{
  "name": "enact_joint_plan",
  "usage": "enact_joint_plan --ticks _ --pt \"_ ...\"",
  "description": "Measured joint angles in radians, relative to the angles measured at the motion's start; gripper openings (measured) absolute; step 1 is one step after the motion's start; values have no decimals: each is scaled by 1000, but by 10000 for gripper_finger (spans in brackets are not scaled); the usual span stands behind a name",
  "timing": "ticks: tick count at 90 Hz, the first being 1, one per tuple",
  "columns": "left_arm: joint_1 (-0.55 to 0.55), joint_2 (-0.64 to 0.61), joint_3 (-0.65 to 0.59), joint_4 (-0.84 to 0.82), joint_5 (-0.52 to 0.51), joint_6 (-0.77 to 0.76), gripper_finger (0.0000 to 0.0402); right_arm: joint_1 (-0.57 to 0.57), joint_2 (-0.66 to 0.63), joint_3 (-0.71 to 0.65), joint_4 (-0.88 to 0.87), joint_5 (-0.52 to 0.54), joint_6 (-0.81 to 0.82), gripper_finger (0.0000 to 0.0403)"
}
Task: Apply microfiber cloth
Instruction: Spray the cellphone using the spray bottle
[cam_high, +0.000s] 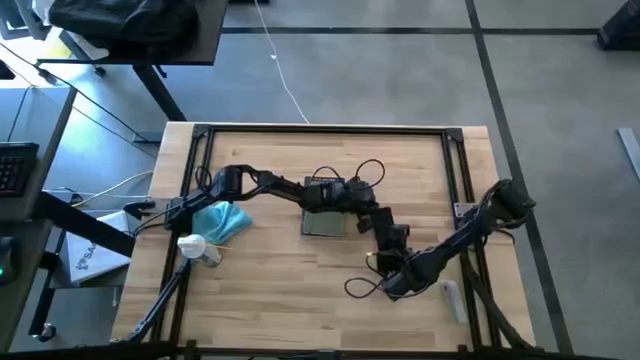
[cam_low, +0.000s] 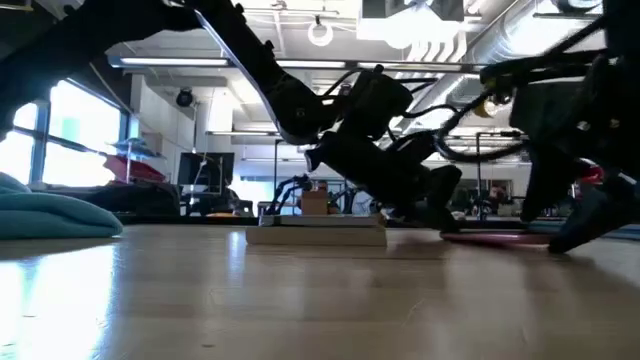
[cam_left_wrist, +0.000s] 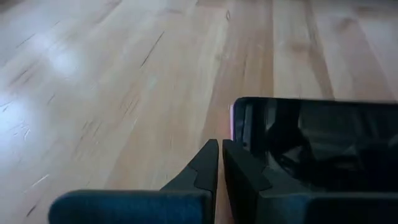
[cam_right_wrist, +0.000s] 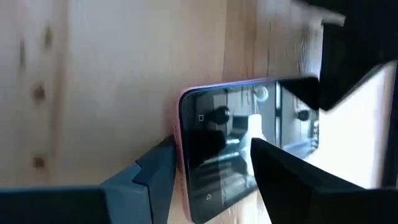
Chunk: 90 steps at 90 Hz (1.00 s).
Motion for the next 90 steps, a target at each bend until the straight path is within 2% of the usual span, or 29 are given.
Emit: enact_joint_plan --ticks 16,34,53,63,77,85,90 --pt "0 1 -1 1 2 2 7 -2 0 -3 14 51 -9 177" --pt "0 2 -2 -1 35 3 7 -17 1 -3 15 200 -65 177" --pt "-2 2 -2 -9 56 3 7 -27 1 -3 15 217 -83 170" --pt "-2 2 -2 -10 54 11 7 -26 1 -3 16 204 -80 137" --pt "-2 1 -3 -12 56 20 7 -25 0 1 -1 196 -81 62" --pt "-1 -26 -5 -63 126 25 7 -25 0 47 -90 207 -37 20" --pt "-5 -55 -7 -102 149 50 7 -28 0 100 -183 176 12 9"
